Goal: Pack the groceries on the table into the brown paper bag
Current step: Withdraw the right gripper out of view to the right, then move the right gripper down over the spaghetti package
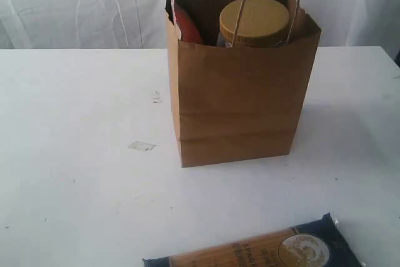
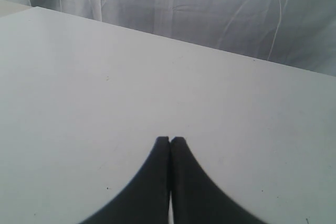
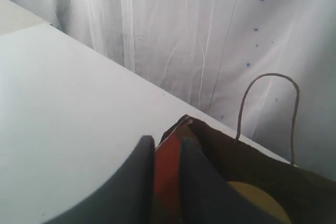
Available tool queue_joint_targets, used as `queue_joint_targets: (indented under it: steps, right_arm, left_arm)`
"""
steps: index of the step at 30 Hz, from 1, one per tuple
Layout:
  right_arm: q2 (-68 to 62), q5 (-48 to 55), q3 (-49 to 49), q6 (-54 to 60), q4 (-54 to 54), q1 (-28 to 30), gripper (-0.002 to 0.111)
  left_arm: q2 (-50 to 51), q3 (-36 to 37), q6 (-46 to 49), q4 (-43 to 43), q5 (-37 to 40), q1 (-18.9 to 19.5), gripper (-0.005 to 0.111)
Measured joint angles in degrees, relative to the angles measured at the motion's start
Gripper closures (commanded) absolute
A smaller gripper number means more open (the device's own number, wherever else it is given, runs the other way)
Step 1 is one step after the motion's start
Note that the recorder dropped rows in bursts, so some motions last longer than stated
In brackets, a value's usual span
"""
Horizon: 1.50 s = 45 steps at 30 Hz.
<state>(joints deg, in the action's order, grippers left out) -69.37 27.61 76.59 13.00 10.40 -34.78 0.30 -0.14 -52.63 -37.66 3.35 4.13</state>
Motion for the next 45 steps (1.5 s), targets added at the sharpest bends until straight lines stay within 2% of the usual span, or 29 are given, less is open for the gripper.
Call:
queue_joint_targets:
  steps: [1,8,15,19,23,26,28,33,38,41,45]
  right_arm:
    - [1.4,1.9,0.0,0.3,0.0,0.0,0.108]
    - [9.4,12.9,0.0,0.5,-7.2,0.0,0.108]
    - [17.9,20.9,-2.5,-12.2,-24.0,0.0,0.108]
    - [25.4,20.1,-11.5,-17.6,-28.5,0.1,0.108]
    - [34.1,18.4,-22.7,-23.2,-28.0,0.1,0.108]
    - [39.3,17.2,-31.3,-31.8,-27.0,0.2,0.108]
    - [40.9,14.1,-37.4,-37.1,-26.6,0.2,0.108]
    - [40.7,2.9,-47.5,-40.7,-25.5,0.2,0.108]
    - [33.6,-0.8,-47.8,-34.7,-18.6,0.2,0.108]
    - [26.0,2.5,-44.2,-21.1,-8.6,0.2,0.108]
    - [13.3,12.9,-36.6,-0.3,7.4,0.2,0.108]
  left_arm:
    - [0.0,0.0,0.0,0.0,0.0,0.0,0.107]
    - [0.0,0.0,0.0,0.0,0.0,0.0,0.107]
    - [0.0,0.0,0.0,0.0,0.0,0.0,0.107]
    - [0.0,0.0,0.0,0.0,0.0,0.0,0.107]
    - [0.0,0.0,0.0,0.0,0.0,0.0,0.107]
    - [0.0,0.0,0.0,0.0,0.0,0.0,0.107]
    - [0.0,0.0,0.0,0.0,0.0,0.0,0.107]
    - [0.0,0.0,0.0,0.0,0.0,0.0,0.107]
    - [0.0,0.0,0.0,0.0,0.0,0.0,0.107]
    - [0.0,0.0,0.0,0.0,0.0,0.0,0.107]
    - [0.0,0.0,0.0,0.0,0.0,0.0,0.107]
